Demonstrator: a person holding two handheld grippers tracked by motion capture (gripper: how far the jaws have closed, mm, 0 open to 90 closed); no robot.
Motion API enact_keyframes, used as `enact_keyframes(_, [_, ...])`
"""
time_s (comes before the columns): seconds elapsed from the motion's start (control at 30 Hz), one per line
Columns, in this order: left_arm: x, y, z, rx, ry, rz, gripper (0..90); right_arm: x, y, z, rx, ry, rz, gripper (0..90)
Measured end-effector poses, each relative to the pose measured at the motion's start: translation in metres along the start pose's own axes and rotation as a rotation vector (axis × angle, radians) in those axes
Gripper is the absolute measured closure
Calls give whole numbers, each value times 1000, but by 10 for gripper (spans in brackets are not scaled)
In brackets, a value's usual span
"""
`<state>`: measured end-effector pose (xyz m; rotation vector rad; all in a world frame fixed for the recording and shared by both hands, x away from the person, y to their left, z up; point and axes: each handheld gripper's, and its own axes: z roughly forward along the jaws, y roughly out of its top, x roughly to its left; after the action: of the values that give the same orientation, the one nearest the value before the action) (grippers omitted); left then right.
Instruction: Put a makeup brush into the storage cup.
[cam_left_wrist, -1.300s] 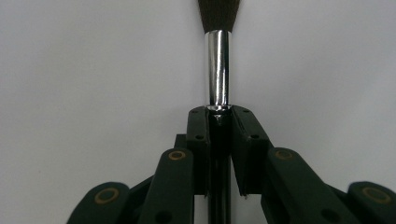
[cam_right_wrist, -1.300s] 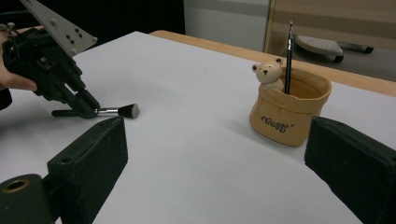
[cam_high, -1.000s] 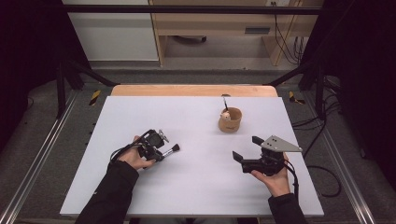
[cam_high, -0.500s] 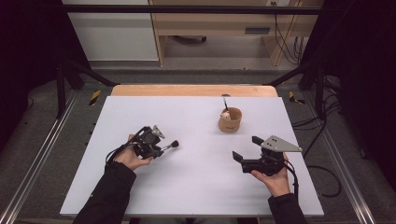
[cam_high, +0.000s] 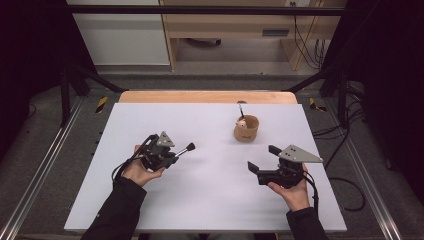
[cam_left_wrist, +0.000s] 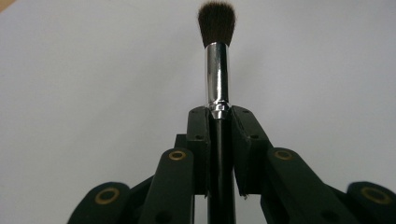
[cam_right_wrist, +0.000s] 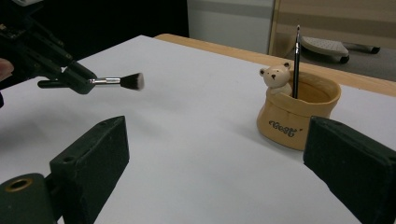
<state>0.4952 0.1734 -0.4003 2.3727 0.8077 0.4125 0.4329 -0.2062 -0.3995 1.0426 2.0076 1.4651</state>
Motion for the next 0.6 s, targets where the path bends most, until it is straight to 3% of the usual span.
enact_keyframes(0.27, [-10,3,-9,-68,22,-4,781,5,3,4,-2,19,3,76])
enact_keyframes(0.6, [-28,8,-15,-183,55,-52,781,15,12,10,-17,38,26,81])
